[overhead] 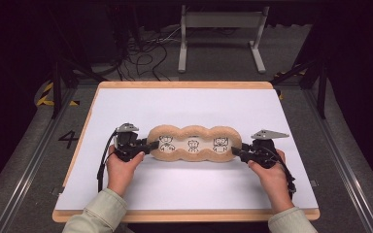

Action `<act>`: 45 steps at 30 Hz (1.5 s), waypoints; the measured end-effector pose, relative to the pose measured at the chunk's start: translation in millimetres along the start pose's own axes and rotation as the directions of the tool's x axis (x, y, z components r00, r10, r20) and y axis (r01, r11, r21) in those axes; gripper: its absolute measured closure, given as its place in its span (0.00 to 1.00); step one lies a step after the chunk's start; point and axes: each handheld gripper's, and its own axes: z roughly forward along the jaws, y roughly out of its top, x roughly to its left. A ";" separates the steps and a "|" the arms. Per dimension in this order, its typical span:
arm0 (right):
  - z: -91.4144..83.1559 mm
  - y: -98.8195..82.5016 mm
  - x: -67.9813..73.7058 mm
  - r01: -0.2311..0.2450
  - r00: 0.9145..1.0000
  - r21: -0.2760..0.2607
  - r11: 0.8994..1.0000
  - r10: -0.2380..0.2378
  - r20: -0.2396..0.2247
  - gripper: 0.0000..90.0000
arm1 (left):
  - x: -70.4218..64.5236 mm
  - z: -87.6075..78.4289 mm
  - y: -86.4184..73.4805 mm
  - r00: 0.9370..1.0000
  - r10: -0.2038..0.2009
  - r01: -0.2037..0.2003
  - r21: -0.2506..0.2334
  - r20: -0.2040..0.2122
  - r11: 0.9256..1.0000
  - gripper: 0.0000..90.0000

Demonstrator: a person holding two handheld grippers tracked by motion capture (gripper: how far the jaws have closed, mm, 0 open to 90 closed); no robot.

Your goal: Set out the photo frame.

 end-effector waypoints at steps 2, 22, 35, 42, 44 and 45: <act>1.0 -1.0 -0.9 -0.002 1.000 0.007 1.000 0.002 -0.007 0.69 | -0.2 0.3 -0.5 1.000 0.002 -0.002 0.005 -0.001 1.000 0.68; -7.1 -3.0 -1.7 0.015 0.999 0.030 0.999 -0.013 -0.044 0.57 | -8.2 -4.2 -8.6 0.999 0.046 -0.046 0.020 -0.006 0.999 0.52; -28.8 6.7 -0.4 0.117 0.991 -0.029 0.993 -0.119 -0.063 0.42 | -16.0 -39.0 -20.9 0.985 0.164 -0.165 -0.026 -0.046 0.986 0.28; -38.7 6.1 -0.3 0.155 0.985 -0.043 0.987 -0.157 -0.072 0.38 | -10.8 -58.9 -32.7 0.981 0.185 -0.188 -0.047 -0.055 0.981 0.23; -40.9 5.8 -1.4 0.156 0.985 -0.045 0.987 -0.159 -0.070 0.37 | -9.7 -61.5 -34.7 0.984 0.174 -0.176 -0.049 -0.050 0.983 0.23; -45.4 4.7 -3.6 0.153 0.985 -0.059 0.987 -0.157 -0.068 0.37 | -6.5 -65.8 -38.1 0.983 0.172 -0.176 -0.055 -0.063 0.983 0.23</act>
